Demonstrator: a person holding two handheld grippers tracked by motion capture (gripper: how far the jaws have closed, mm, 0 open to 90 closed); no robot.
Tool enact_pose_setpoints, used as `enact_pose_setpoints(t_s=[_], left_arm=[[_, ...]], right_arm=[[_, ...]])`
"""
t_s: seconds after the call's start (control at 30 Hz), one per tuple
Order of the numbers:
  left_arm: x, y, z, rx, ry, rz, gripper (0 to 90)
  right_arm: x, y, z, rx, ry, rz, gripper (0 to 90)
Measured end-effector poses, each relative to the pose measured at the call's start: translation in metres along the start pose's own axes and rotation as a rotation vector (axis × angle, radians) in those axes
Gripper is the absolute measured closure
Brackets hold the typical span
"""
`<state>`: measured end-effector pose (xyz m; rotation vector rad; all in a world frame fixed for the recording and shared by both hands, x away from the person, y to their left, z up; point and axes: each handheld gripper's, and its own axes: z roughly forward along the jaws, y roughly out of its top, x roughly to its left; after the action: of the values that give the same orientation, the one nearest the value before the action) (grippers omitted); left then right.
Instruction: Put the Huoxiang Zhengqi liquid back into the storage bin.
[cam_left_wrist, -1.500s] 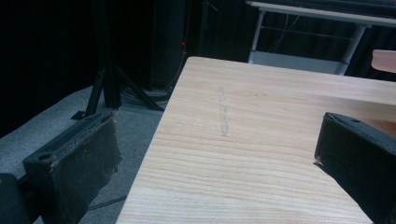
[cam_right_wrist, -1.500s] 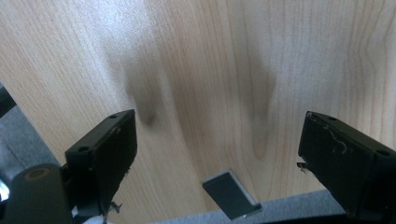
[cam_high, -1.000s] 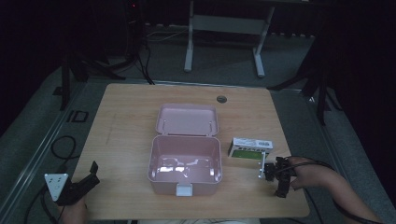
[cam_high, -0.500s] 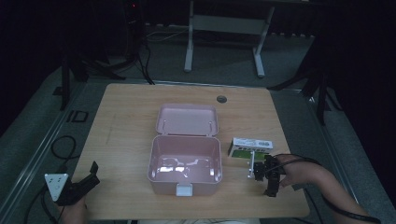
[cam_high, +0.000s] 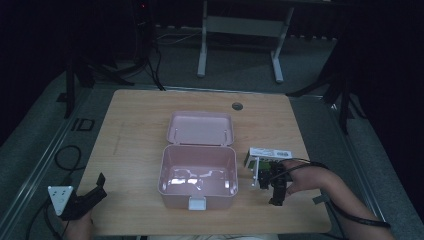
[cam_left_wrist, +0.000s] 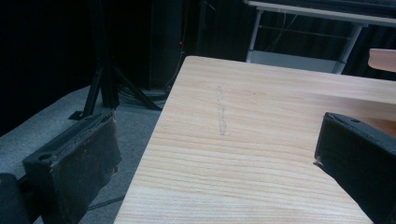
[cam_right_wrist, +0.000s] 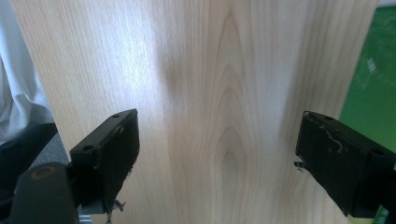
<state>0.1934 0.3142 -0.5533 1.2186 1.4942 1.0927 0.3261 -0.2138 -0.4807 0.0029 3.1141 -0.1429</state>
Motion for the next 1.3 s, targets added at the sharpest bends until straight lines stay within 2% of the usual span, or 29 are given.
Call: enact_pose_setpoints(t_s=[0.23, 0.5, 0.67, 0.77, 0.9, 0.97, 1.03, 1.07, 1.1, 1.13, 1.17, 1.2, 1.23, 1.3], left_arm=[[0.0, 0.0, 0.0, 0.0, -0.003, 0.0, 0.2], [0.0, 0.0, 0.0, 0.001, -0.005, 0.0, 0.2], [0.0, 0.0, 0.0, 0.001, -0.005, 0.0, 0.2], [0.0, 0.0, 0.0, 0.002, -0.005, 0.001, 0.2], [0.0, 0.0, 0.0, 0.002, -0.006, 0.001, 0.2], [0.0, 0.0, 0.0, 0.002, -0.005, 0.002, 0.2], [0.0, 0.0, 0.0, 0.003, -0.006, 0.002, 0.2], [0.0, 0.0, 0.0, 0.003, -0.006, 0.003, 0.2], [0.0, 0.0, 0.0, 0.003, -0.006, 0.003, 0.2], [0.0, 0.0, 0.0, 0.003, -0.006, 0.003, 0.2], [0.0, 0.0, 0.0, 0.002, -0.006, 0.002, 0.2], [0.0, 0.0, 0.0, 0.002, -0.006, 0.002, 0.2], [0.0, 0.0, 0.0, 0.003, -0.006, 0.002, 0.2], [0.0, 0.0, 0.0, 0.003, -0.007, 0.002, 0.2]], right_arm=[[-0.004, 0.007, -0.012, -0.008, -0.008, -0.014, 13.7], [-0.017, 0.004, -0.029, -0.023, -0.024, 0.006, 14.2], [-0.033, -0.005, -0.043, -0.064, -0.053, 0.044, 13.9], [-0.038, -0.009, -0.047, -0.068, -0.067, 0.053, 14.0], [-0.053, -0.018, -0.055, -0.084, -0.082, 0.08, 15.4], [-0.055, -0.02, -0.056, -0.086, -0.084, 0.082, 15.6], [-0.065, -0.025, -0.058, -0.09, -0.088, 0.093, 17.8], [-0.065, -0.025, -0.058, -0.09, -0.088, 0.093, 17.8], [-0.073, -0.027, -0.058, -0.086, -0.083, 0.109, 20.1], [-0.073, -0.027, -0.058, -0.086, -0.083, 0.109, 20.1], [-0.08, -0.029, -0.058, -0.082, -0.078, 0.118, 21.4], [-0.08, -0.029, -0.058, -0.082, -0.078, 0.118, 21.4], [-0.087, -0.03, -0.057, -0.083, -0.076, 0.125, 23.1], [-0.091, -0.031, -0.056, -0.082, -0.071, 0.131, 23.7]])
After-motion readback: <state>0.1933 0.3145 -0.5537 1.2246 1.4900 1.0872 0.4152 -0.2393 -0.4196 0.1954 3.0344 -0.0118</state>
